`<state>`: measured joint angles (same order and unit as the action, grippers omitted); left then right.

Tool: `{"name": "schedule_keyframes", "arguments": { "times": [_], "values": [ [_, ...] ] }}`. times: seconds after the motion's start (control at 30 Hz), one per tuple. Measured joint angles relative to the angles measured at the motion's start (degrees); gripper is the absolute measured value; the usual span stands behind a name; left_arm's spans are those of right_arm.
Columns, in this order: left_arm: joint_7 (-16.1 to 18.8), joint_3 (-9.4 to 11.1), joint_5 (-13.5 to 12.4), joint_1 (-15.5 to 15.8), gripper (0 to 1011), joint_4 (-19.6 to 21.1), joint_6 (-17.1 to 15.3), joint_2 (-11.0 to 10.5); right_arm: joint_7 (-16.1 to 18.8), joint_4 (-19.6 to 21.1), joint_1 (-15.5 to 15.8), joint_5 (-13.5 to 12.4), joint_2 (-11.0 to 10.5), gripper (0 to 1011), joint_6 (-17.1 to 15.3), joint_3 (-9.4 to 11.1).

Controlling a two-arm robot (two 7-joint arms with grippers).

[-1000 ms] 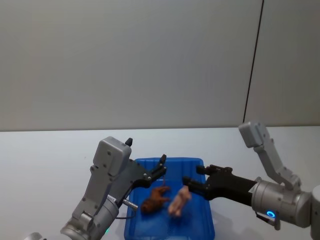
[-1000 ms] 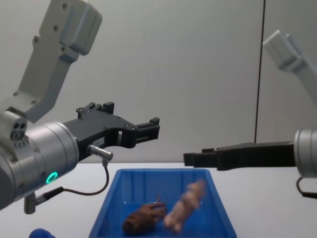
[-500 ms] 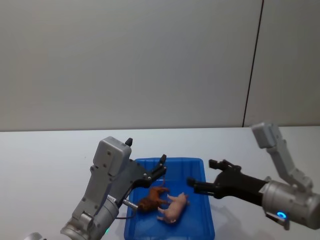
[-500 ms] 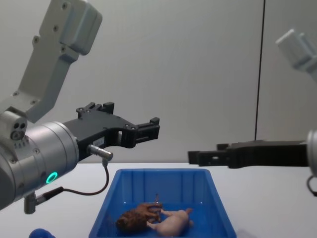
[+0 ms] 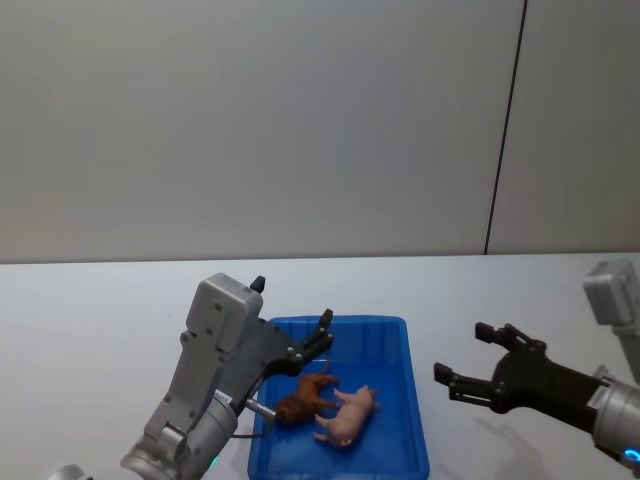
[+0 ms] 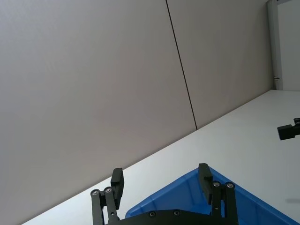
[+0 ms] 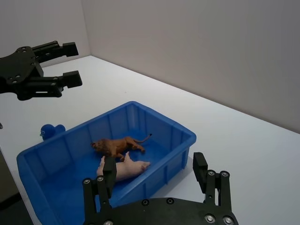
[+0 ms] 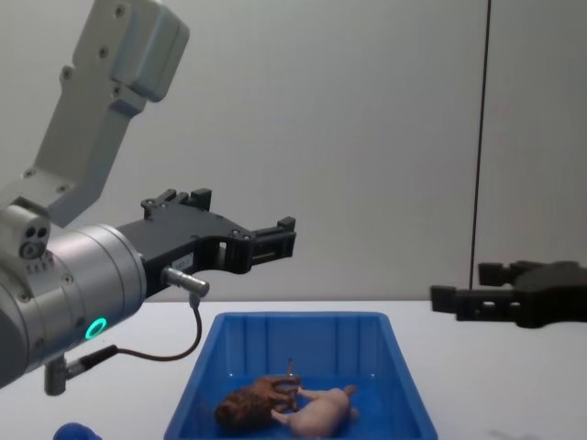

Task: Pick up the two dolls from the table and place them into the box.

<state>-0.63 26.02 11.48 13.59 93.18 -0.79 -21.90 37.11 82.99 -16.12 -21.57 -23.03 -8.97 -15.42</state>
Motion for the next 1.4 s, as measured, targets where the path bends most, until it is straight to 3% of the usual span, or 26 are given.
{"name": "schedule_keyframes", "arguments": {
  "times": [0.43,0.97,1.4],
  "values": [
    [2.87,-0.57,0.52,-1.94,1001,1.9,-2.22,-1.44,0.97,0.81,2.38,-0.57,-2.67,1001,3.91,1.42],
    [12.17,-2.17,7.35,-9.84,1001,5.21,-3.94,-6.3,1.37,1.12,3.33,-0.78,-3.74,1001,5.43,1.96],
    [13.53,-2.77,10.94,-12.93,1001,2.36,-2.59,-7.38,1.47,1.21,3.56,-0.85,-3.99,1001,5.8,2.09]
  ]
}}
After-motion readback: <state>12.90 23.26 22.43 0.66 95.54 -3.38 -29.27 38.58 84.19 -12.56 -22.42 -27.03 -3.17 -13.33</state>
